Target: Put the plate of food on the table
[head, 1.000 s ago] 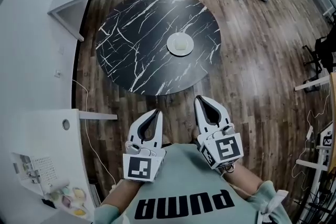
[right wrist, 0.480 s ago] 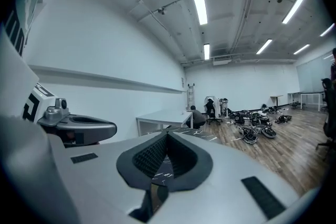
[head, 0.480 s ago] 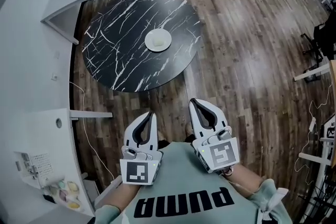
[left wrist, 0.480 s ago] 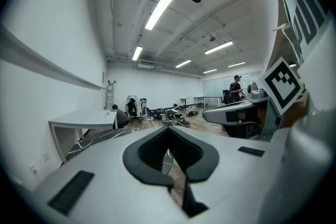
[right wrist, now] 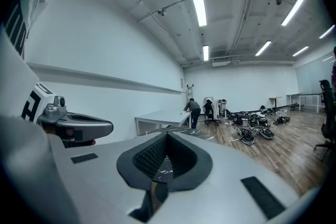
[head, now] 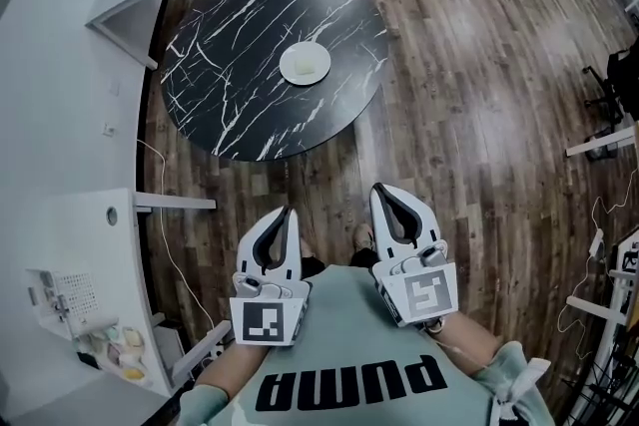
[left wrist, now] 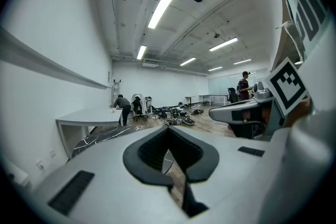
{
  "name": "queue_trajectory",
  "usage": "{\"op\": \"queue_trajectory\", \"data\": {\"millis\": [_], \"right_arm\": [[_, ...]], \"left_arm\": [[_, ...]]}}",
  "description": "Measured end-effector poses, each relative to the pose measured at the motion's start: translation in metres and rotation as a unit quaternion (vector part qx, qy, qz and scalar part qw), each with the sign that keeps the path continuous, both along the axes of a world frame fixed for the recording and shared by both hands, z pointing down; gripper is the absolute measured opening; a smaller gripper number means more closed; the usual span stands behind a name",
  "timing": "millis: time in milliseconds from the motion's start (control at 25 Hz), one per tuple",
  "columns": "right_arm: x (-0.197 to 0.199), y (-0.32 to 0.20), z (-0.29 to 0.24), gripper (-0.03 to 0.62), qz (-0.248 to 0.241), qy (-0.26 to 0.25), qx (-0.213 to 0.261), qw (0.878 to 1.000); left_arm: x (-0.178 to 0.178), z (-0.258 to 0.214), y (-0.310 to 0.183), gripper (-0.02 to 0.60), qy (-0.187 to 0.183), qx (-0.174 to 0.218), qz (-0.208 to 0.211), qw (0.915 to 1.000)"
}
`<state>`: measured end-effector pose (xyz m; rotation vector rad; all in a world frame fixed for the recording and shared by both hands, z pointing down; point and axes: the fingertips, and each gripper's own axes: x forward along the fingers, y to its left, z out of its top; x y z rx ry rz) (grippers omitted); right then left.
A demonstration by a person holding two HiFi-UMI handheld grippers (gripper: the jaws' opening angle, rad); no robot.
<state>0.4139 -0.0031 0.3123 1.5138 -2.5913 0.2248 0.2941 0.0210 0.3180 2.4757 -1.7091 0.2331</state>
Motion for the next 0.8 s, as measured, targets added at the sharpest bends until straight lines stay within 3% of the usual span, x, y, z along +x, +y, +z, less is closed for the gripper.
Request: {"op": "queue_trajectory", "data": {"millis": [800], "right_arm": [[-0.044,0.005,-0.002,0.006,0.006,0.008,0.007,1.0]], "left_arm": [[-0.048,-0.004,-0.002,0.006,0.009,0.006,-0.004,0.9999]]}}
